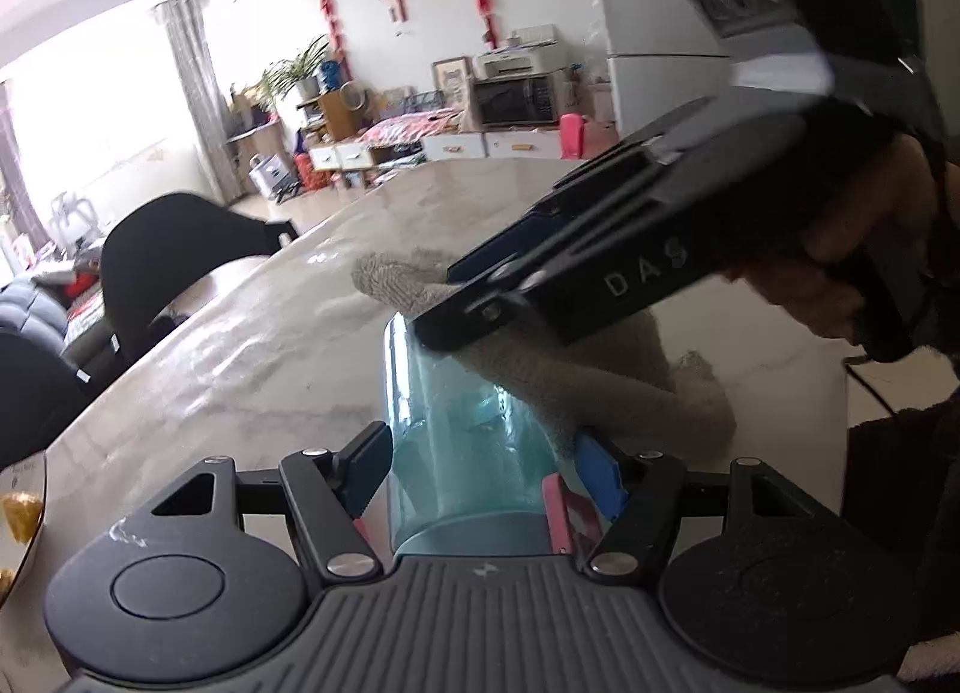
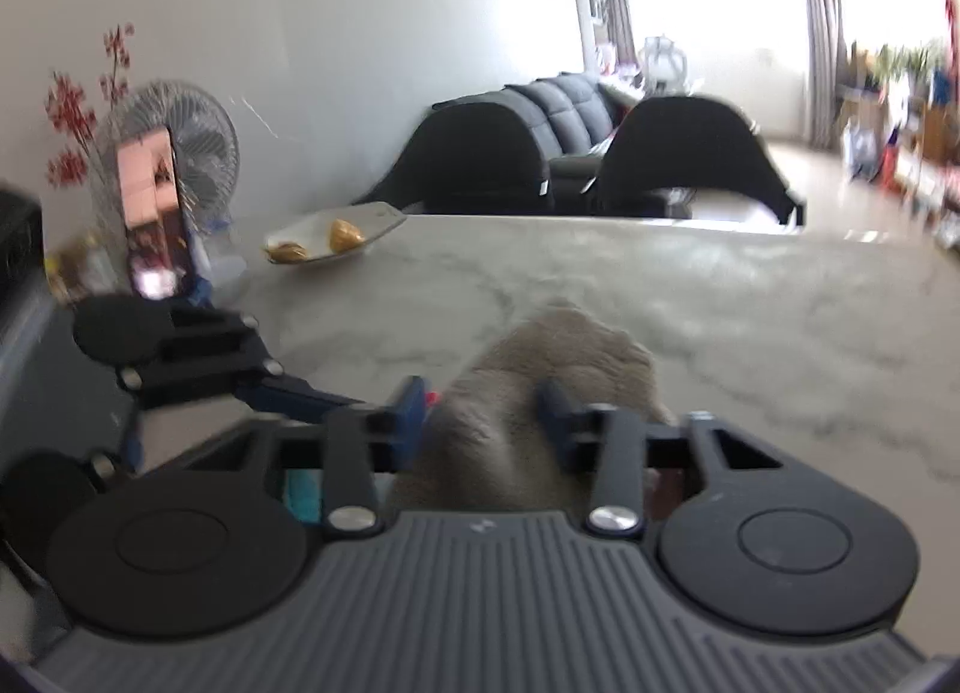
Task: Clean container
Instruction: 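Drape the towel over the bottle's open end with the right gripper while the left gripper holds it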
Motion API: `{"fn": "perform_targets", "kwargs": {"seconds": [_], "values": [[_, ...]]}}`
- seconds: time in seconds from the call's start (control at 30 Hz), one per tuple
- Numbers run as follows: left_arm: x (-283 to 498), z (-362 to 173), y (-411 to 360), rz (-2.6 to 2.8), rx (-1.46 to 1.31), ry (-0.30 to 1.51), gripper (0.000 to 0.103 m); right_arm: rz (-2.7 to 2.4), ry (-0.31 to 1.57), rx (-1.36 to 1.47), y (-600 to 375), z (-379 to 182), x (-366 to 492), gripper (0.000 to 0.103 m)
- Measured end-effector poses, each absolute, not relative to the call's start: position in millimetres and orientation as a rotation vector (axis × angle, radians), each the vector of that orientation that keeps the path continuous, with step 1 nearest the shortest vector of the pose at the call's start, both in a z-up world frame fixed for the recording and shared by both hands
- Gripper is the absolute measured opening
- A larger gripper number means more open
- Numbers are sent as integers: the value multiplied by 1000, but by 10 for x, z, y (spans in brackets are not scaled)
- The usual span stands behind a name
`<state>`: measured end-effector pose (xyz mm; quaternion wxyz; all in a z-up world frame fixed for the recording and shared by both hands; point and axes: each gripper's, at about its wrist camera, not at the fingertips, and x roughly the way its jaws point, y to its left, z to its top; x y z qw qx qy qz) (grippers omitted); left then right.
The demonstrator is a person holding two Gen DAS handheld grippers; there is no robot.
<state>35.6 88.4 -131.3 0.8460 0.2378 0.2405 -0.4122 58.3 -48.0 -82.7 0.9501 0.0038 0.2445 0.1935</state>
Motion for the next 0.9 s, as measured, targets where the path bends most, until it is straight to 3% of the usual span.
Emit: {"fn": "perform_targets", "kwargs": {"seconds": [0.13, 0.33, 0.9], "values": [[307, -1281, 875, -785, 427, 569, 68, 410, 468, -38, -433, -815, 534, 11], [215, -1331, 919, -745, 380, 572, 75, 573, 455, -45, -425, -694, 440, 11], [255, -1430, 978, -799, 333, 613, 76, 664, 439, -62, -344, -709, 410, 11]]}}
